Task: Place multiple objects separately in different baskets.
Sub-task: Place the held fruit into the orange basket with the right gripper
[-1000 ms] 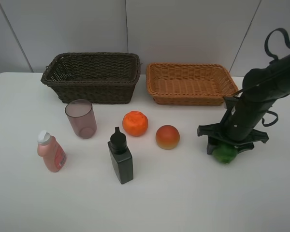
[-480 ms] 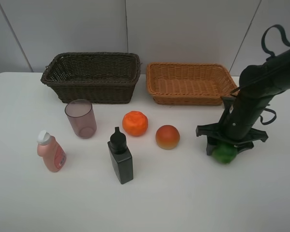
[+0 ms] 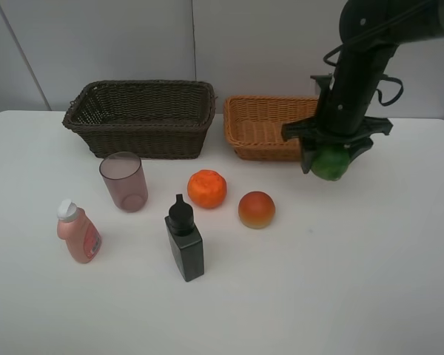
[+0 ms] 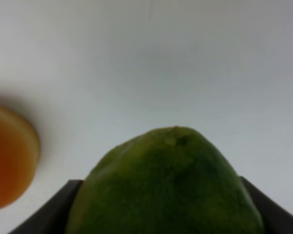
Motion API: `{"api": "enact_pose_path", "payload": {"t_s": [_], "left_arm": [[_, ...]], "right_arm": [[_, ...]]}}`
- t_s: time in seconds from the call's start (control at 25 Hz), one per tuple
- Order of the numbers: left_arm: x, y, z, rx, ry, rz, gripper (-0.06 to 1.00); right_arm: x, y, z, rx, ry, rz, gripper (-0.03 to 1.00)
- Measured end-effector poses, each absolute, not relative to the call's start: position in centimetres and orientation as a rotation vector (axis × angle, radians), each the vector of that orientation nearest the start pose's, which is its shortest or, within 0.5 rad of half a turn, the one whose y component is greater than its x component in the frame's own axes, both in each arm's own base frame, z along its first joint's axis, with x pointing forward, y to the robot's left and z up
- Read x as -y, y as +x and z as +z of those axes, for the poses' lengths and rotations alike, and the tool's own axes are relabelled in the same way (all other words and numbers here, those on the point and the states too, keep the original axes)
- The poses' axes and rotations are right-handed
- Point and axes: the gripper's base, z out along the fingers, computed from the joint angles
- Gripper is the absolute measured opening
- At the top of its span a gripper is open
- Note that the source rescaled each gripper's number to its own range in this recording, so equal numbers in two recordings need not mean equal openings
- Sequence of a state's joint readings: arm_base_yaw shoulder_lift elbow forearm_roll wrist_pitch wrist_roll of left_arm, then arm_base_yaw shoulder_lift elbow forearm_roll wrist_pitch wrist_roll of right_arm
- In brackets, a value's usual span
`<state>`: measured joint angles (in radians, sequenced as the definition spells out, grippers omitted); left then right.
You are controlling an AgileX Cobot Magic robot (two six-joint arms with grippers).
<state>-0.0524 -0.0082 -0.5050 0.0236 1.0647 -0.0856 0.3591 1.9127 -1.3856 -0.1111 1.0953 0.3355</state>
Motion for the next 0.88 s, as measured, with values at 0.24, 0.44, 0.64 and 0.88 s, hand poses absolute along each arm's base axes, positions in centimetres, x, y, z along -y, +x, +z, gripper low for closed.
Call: {"api": "enact_pose_path", "payload": {"t_s": [0.24, 0.44, 0.64, 0.88], "left_arm": [[-0.2, -0.7, 27.8, -2.035, -0.035, -0.059, 0.96], [-0.2, -0.7, 27.8, -2.035, -0.035, -0.059, 0.96], [-0.2, -0.7, 27.8, -2.035, -0.035, -0.059, 0.96], [-0.2, -0.7, 27.8, -2.035, -0.035, -0.059, 0.96]], "right_arm": [[-13.8, 39.7, 21.5, -3.001, -0.119, -0.111, 0.38], [-15.0, 43.3, 22.2, -2.895, -0.139, -0.085, 0.38], [-15.9, 45.5, 21.2, -2.785, -0.154, -0.025, 0.38], [-16.7, 47.2, 18.2, -2.711, -0.17, 0.018, 0.38]]}}
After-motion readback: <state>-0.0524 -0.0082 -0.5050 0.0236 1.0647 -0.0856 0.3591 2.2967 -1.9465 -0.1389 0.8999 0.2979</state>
